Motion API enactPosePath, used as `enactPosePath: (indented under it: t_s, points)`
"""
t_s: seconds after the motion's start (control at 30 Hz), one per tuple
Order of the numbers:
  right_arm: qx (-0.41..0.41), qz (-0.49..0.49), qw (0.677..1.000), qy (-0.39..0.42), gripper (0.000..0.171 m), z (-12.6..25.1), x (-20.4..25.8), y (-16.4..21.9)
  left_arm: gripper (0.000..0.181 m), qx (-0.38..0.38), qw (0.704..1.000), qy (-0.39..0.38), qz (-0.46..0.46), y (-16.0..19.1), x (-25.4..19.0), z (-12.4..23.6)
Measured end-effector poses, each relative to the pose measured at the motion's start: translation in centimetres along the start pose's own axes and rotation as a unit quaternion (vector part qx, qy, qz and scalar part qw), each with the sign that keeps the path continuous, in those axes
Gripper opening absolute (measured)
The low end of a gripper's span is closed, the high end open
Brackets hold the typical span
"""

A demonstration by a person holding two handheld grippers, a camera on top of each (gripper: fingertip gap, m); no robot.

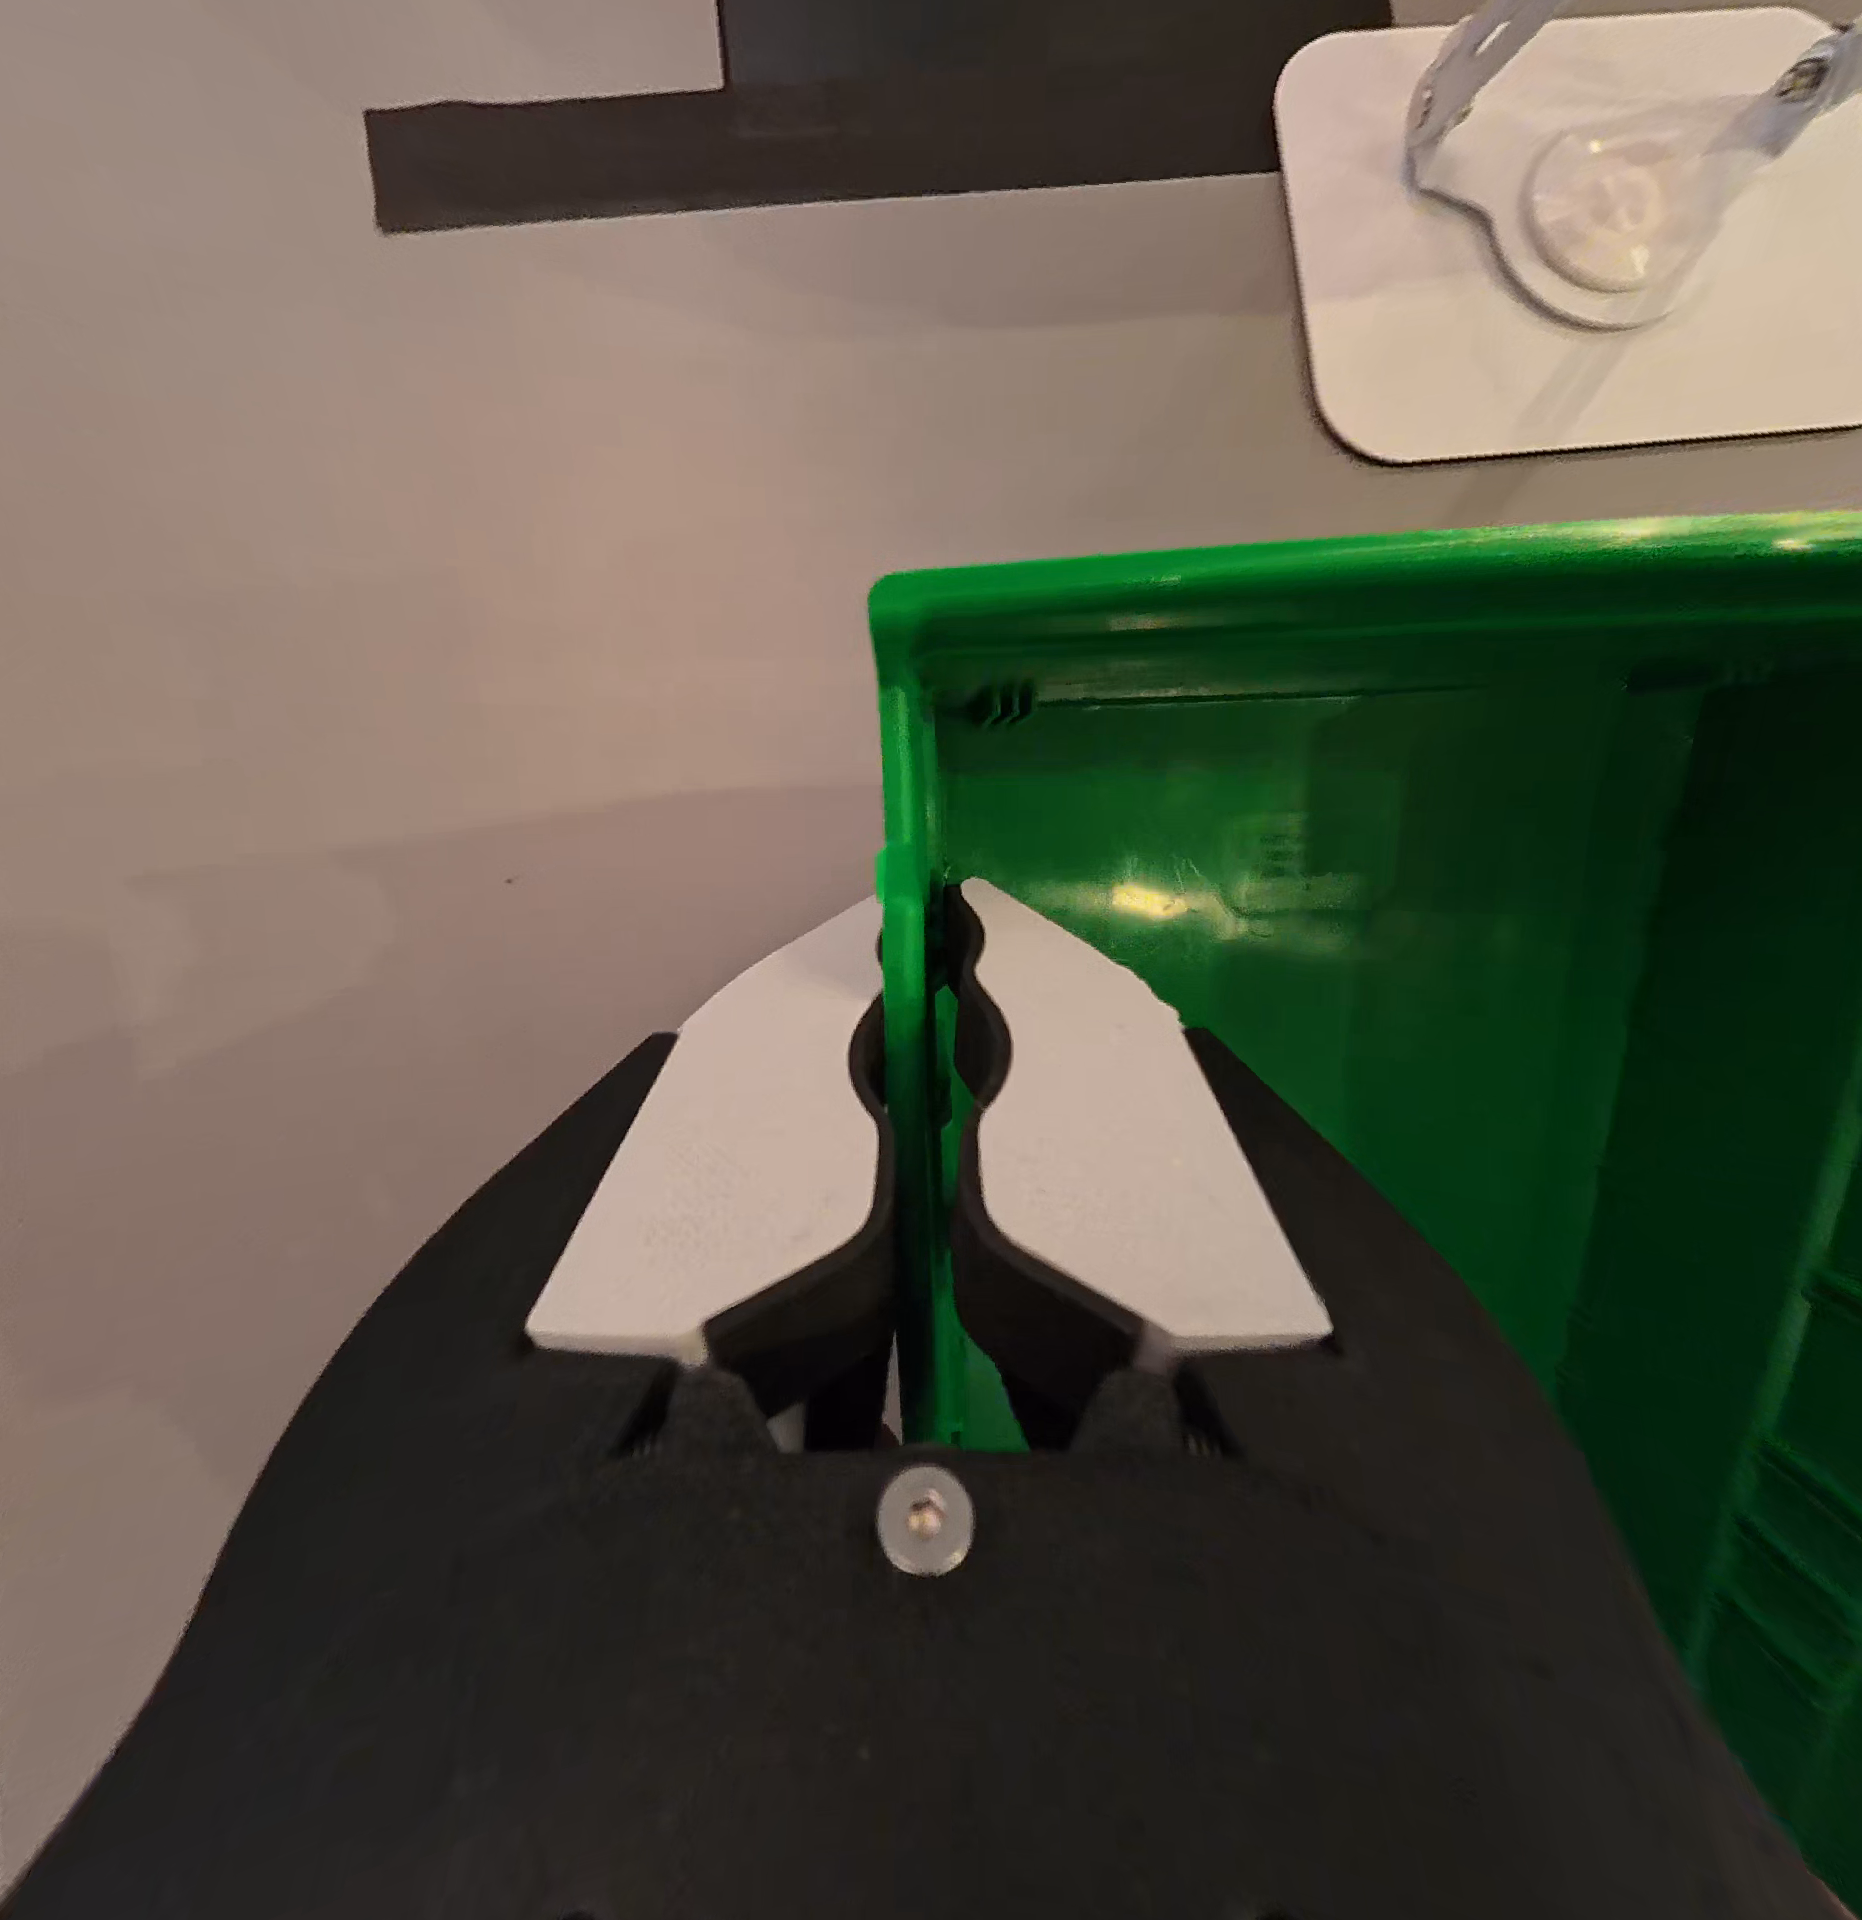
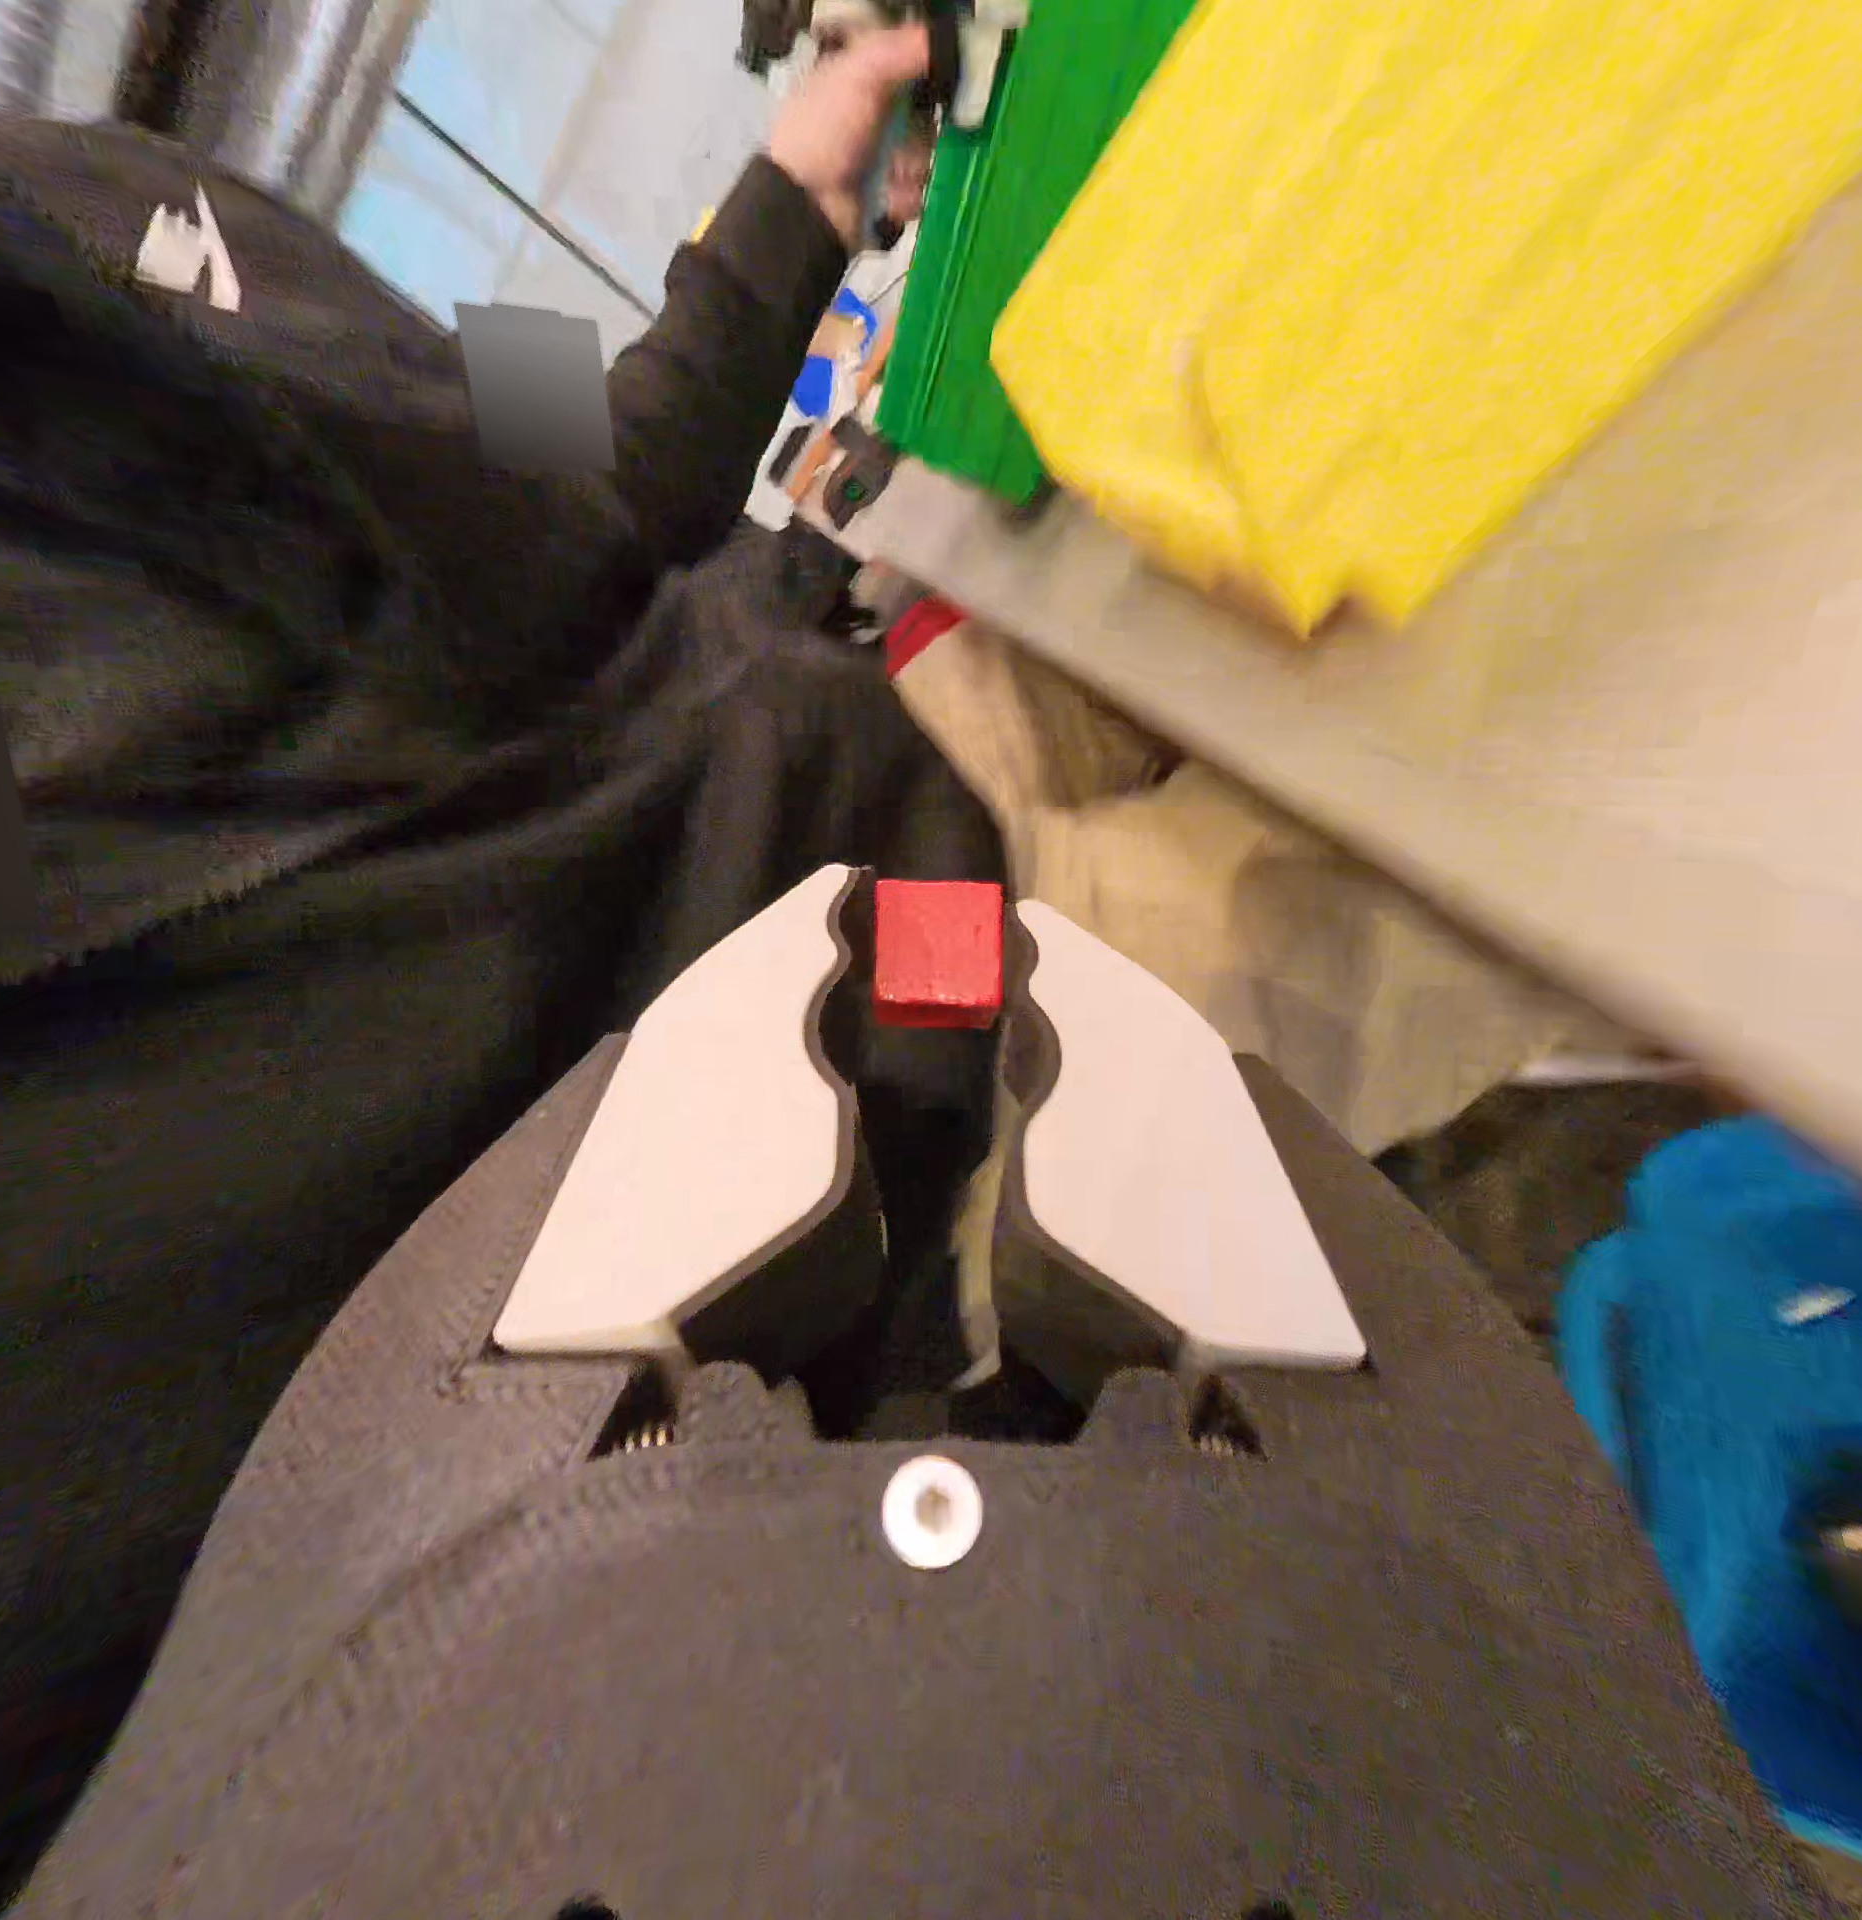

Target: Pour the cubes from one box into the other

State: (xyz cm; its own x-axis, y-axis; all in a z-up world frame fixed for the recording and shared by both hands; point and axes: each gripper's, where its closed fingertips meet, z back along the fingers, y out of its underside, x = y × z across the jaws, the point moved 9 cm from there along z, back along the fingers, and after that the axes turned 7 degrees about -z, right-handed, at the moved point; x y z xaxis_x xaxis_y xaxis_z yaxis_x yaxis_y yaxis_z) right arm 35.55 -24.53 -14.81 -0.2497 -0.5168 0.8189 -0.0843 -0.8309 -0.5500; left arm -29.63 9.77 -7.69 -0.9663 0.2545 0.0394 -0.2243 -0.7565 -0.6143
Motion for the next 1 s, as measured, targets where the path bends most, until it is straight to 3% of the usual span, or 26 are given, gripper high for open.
enactPosePath:
  t_s: [0.13, 0.27, 0.3, 0.43, 0.6, 0.7, 0.8, 0.87, 0.93, 1.0]
  points:
    - [0.033, 0.128, 0.990, 0.052, 0.017, -5.1, 2.6, -9.1, 0.004, -0.015, 1.000, 0.019, -0.008, -0.4, -0.6, 0.3]
    - [0.073, 0.198, 0.965, 0.153, 0.018, -10.9, 1.9, -14.8, 0.004, -0.015, 1.000, 0.018, -0.013, -0.7, -0.1, 0.2]
    - [0.077, 0.200, 0.960, 0.179, 0.029, -12.1, 1.2, -15.8, 0.004, -0.010, 1.000, 0.006, -0.022, -0.8, 0.3, 0.1]
    - [0.107, 0.201, 0.944, 0.238, 0.073, -15.1, -0.9, -17.4, 0.005, 0.013, 1.000, 0.016, -0.005, -0.4, 2.6, -0.8]
    - [0.061, 0.194, 0.903, 0.379, 0.071, -12.5, -1.9, -18.2, 0.006, 0.043, 0.999, 0.030, 0.010, 0.7, 5.0, -2.1]
    - [0.105, 0.137, 0.889, 0.425, 0.079, -11.5, -3.8, -17.1, 0.006, 0.046, 0.998, 0.033, -0.005, 1.2, 5.8, -1.9]
    - [0.132, 0.089, 0.901, 0.404, 0.068, -12.9, -5.7, -15.9, 0.006, 0.028, 0.998, 0.050, -0.011, 1.3, 6.4, -1.0]
    - [0.106, 0.064, 0.930, 0.346, 0.049, -14.0, -5.9, -16.1, 0.005, 0.003, 0.998, 0.055, -0.011, 1.1, 6.9, 0.1]
    - [0.089, 0.054, 0.936, 0.336, 0.033, -14.6, -6.6, -16.2, 0.005, -0.028, 0.997, 0.071, -0.001, 0.9, 7.6, 1.5]
    - [0.072, 0.048, 0.947, 0.310, 0.033, -15.8, -7.0, -16.2, 0.005, -0.054, 0.996, 0.078, -0.001, 0.7, 8.4, 3.1]
